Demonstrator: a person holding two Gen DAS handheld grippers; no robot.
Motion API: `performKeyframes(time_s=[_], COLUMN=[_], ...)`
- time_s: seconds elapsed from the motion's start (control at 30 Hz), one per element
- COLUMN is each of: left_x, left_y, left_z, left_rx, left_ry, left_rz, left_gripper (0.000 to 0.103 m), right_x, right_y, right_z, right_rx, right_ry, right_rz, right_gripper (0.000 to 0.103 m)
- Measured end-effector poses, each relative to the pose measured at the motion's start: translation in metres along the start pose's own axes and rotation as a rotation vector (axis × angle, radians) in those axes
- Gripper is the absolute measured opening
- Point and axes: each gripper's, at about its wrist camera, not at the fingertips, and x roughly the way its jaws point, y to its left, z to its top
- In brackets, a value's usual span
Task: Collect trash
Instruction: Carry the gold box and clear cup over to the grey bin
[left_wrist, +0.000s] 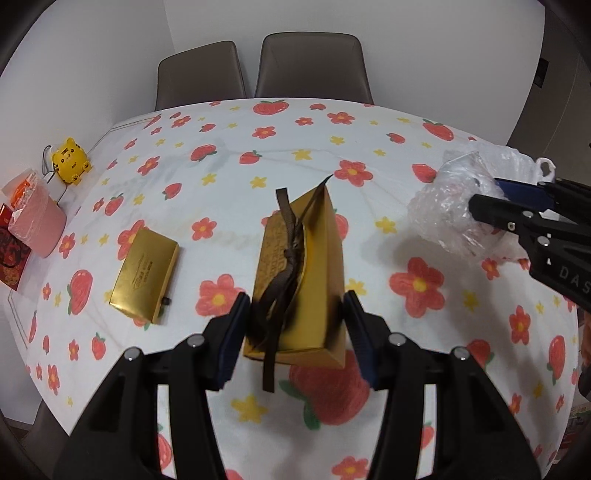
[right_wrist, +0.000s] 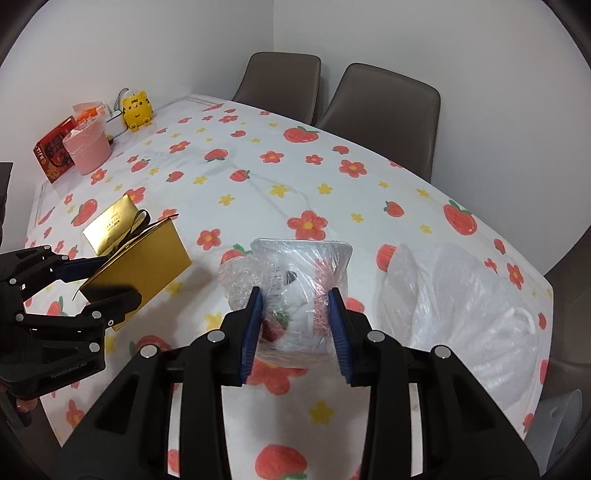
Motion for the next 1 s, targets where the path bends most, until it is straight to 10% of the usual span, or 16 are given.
performKeyframes(time_s=[0.43, 1.0], left_x=[-0.057, -0.080], left_y=[-0.070, -0.255], left_z=[-0.045, -0.052], left_rx=[0.182, 0.366], left_ry=[-0.035, -0.051], left_rz=[-0.154, -0.243], left_gripper=[0.052, 0.052], right_x=[-0.093, -0.170], right_y=[-0.007, -0.136], right_z=[-0.083, -0.188], right_rx=[0.127, 0.308], right_ry=[-0.008, -0.033], right_rz=[-0.102, -0.193], right_gripper=[0.033, 0.031])
